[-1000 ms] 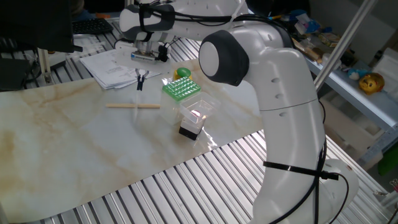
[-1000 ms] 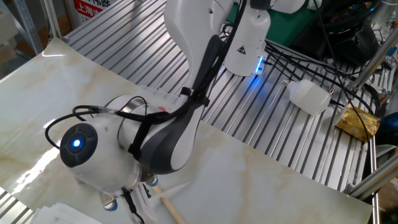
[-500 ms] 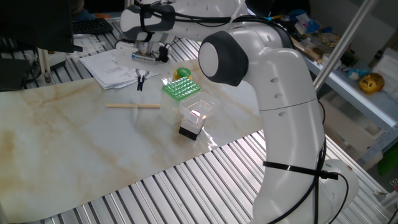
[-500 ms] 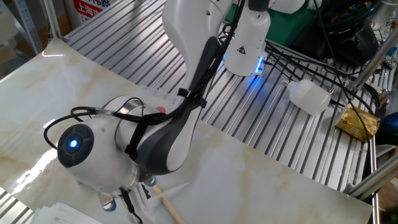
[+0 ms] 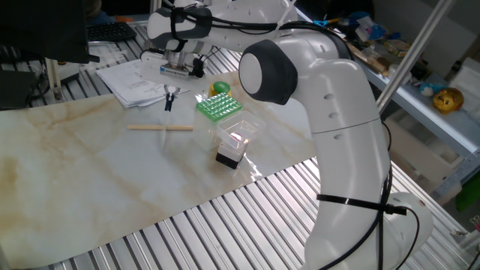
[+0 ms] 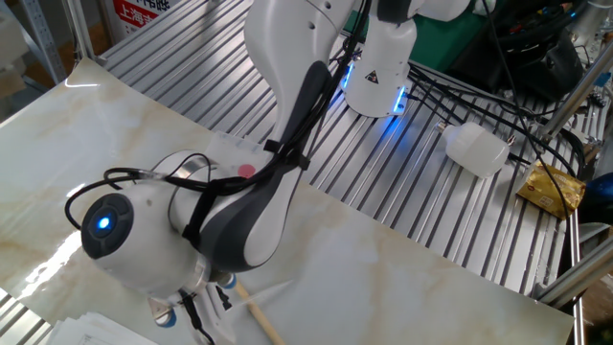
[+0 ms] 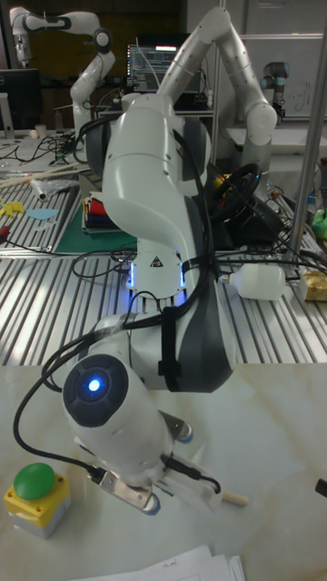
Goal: Insert a large pipette tip into the holder for large pipette tips
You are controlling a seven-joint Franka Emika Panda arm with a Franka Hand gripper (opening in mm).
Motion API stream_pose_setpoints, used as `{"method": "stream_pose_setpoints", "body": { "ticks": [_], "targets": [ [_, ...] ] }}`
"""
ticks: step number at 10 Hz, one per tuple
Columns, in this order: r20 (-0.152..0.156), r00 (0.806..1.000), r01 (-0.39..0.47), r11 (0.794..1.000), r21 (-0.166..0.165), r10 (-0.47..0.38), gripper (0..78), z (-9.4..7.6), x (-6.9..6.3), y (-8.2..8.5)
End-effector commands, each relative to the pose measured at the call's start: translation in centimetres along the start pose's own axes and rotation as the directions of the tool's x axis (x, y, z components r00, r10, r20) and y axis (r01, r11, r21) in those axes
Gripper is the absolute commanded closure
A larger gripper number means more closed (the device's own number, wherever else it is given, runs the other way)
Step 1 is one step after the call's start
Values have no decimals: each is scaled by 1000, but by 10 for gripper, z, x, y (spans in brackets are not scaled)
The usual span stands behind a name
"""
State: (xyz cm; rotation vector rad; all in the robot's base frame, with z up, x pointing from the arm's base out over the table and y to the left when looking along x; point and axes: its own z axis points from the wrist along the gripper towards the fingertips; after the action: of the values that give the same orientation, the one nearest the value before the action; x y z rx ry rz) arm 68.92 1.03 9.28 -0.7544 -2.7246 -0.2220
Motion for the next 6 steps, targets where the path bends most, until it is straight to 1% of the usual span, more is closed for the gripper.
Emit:
{"method": "stream_pose_setpoints", "body": {
  "ticks": [1, 3, 6],
  "targets": [
    [-27, 1000, -9, 1000, 5, 9, 776, 2, -2, 0],
    [-34, 999, -10, 1000, 17, 10, 776, 2, -2, 0],
    [-38, 999, -4, 1000, 22, 5, 776, 2, -2, 0]
  ]
}}
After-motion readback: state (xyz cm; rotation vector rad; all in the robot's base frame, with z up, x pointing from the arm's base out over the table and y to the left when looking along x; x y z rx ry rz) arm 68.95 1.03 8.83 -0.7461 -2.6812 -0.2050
